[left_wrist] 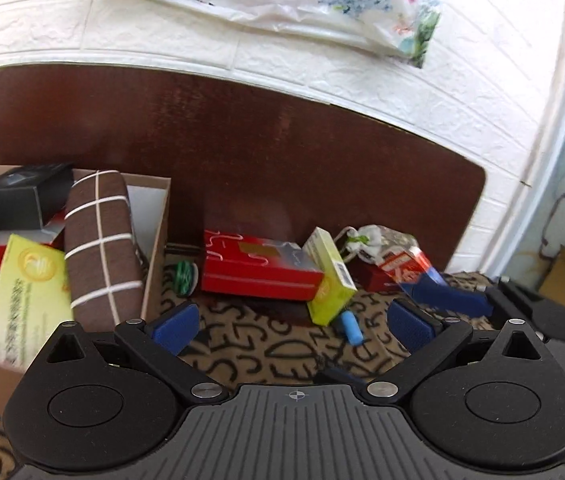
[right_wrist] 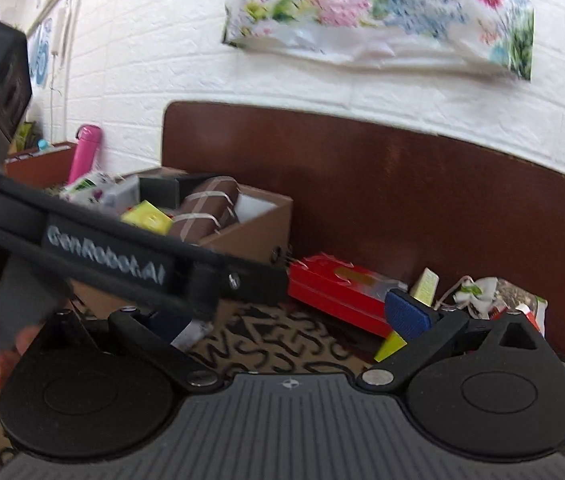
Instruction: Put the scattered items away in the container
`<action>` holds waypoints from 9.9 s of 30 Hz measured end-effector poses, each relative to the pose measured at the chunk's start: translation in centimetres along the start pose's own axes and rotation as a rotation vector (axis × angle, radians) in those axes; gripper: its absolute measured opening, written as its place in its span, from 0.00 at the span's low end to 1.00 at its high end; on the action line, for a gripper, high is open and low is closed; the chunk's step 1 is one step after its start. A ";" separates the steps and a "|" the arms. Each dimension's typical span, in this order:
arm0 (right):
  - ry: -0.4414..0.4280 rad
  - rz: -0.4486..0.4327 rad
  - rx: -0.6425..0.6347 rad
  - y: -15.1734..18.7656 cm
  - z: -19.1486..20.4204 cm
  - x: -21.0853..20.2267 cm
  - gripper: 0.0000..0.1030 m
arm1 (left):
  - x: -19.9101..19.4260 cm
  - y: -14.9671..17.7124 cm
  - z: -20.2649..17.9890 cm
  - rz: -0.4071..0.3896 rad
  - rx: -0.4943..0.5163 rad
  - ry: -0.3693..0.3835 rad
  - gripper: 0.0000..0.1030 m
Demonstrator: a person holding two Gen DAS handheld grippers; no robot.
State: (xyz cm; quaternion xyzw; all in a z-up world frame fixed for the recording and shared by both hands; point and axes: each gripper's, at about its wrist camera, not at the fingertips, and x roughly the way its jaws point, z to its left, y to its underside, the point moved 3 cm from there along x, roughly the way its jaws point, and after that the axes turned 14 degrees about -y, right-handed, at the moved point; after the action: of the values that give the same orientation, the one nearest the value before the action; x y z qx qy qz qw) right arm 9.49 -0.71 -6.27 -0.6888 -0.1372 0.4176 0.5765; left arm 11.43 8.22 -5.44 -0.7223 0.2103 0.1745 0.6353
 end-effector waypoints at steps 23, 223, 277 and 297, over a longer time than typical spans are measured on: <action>-0.054 0.230 0.112 1.8 -10.5 10.5 0.82 | 12.5 -3.3 -1.3 0.032 0.052 -0.102 0.99; -0.273 0.426 -0.042 12.0 11.0 -3.4 0.84 | -2.3 13.9 8.2 0.327 -0.051 0.154 1.00; -0.372 0.206 -0.119 -5.2 12.1 13.9 0.78 | -0.2 -4.9 22.3 0.010 -0.093 -0.091 0.97; -0.287 0.068 0.070 -4.1 10.9 8.9 1.00 | -3.8 -2.0 18.3 0.066 -0.116 -0.144 1.00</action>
State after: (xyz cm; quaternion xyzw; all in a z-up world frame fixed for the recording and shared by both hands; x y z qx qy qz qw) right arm 8.13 13.90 -6.08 -0.6058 -0.1801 0.5355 0.5602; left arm 9.53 26.91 -4.14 -0.7362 0.1772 0.2589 0.5996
